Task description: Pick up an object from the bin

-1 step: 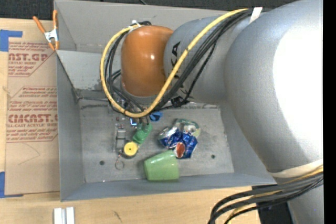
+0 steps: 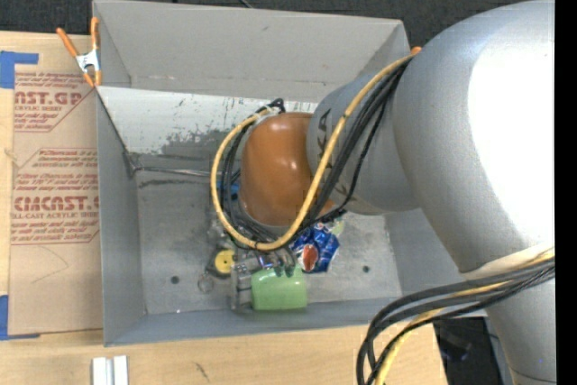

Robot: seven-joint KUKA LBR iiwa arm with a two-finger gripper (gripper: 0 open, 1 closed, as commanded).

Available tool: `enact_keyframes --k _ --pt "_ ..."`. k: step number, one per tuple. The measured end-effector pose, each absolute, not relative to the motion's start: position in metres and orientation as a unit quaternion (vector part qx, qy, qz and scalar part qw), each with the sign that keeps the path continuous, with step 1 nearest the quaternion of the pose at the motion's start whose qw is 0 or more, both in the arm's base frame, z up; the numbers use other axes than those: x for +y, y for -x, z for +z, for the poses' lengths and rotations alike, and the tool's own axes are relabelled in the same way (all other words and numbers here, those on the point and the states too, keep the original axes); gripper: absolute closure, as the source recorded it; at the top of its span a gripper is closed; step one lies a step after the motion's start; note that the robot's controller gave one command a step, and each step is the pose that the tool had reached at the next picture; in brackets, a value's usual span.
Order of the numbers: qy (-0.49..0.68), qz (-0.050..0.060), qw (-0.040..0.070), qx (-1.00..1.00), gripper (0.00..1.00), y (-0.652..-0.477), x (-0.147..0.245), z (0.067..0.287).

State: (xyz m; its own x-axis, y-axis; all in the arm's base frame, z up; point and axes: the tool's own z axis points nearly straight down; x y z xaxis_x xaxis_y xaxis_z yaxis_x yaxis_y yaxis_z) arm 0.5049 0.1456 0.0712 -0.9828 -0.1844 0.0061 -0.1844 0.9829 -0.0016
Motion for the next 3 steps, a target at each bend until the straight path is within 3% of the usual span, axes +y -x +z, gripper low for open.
enact_keyframes --k 1,2,3 --pt "-0.093 0.000 0.001 -0.996 1.00 -0.506 0.147 0.074" --pt "-0.097 0.000 -0.005 -0.995 1.00 -0.526 0.135 0.196" --pt "-0.092 0.000 -0.006 -0.996 1.00 -0.570 0.118 0.252"
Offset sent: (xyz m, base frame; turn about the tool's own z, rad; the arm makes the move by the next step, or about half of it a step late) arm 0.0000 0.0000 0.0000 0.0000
